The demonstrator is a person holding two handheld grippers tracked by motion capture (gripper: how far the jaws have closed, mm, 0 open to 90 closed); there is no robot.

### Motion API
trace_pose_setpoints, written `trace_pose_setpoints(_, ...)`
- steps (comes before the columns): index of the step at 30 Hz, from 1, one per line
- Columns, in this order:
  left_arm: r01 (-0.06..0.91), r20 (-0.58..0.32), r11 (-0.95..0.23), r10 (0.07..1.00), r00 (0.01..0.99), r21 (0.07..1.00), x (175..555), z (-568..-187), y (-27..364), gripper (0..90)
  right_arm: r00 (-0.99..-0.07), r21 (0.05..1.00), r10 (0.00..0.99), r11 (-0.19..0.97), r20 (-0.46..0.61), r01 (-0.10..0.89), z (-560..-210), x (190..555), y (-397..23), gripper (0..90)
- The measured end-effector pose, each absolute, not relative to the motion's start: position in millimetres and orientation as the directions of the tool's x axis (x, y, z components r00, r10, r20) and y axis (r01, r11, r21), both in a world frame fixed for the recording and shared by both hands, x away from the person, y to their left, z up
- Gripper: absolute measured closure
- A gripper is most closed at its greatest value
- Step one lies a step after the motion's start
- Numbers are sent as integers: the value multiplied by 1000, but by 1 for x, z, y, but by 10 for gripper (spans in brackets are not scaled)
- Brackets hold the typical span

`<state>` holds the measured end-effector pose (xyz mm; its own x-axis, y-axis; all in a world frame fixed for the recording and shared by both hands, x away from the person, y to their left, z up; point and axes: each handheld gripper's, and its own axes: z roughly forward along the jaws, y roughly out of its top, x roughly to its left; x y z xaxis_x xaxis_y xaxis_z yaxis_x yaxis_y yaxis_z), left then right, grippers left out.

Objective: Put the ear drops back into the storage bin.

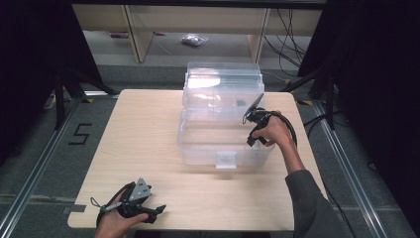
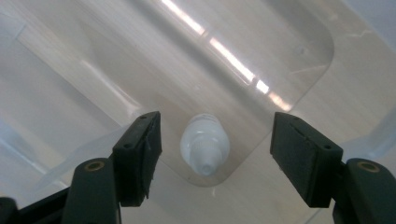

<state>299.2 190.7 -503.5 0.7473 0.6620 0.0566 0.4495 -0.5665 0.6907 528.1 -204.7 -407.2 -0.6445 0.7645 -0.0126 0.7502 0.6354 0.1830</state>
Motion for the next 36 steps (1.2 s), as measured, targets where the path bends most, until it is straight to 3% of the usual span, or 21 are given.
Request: trace_pose_setpoints(36,453,55,-561,668,743,693,299,-503,191,173,-656,334,755,617,4,713,-376,500,-205,242)
